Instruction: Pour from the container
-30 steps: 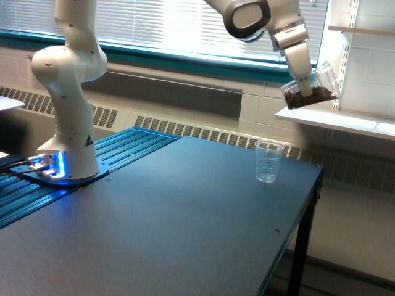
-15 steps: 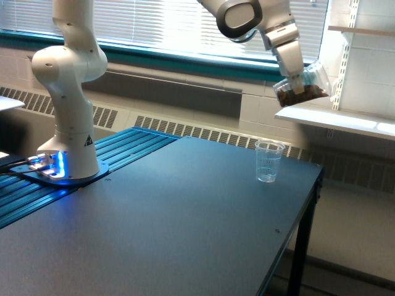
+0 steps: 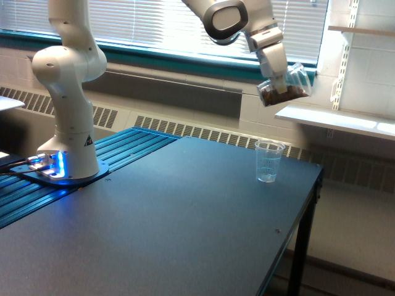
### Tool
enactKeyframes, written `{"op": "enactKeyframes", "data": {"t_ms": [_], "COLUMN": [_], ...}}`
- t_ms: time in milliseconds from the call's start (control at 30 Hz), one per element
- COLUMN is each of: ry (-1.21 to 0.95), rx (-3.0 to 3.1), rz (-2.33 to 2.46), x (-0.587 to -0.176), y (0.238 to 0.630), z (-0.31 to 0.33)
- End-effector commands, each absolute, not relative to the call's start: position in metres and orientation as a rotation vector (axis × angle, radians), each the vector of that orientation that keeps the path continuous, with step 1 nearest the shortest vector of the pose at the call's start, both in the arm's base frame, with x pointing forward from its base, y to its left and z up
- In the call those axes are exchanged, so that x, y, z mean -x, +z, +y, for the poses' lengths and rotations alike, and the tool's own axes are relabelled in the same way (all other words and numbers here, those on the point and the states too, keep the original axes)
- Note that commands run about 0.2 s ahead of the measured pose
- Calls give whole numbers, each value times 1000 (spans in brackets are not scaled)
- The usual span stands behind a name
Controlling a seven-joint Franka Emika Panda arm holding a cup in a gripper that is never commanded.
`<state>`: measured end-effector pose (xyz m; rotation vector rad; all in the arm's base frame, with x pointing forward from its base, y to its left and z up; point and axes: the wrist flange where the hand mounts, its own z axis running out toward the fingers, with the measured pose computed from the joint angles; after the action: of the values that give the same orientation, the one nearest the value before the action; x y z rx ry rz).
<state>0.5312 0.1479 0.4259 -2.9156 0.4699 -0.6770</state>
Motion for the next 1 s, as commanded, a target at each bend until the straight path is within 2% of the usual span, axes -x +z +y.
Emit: {"op": "enactKeyframes", "data": {"t_ms": [33, 633, 1000], "ry": [-692, -593, -547], "rx": [2919, 2963, 3020], "rz": [377, 306, 267], "x": [-512, -462, -449], "y": [426, 381, 364], "z": [170, 193, 200]}}
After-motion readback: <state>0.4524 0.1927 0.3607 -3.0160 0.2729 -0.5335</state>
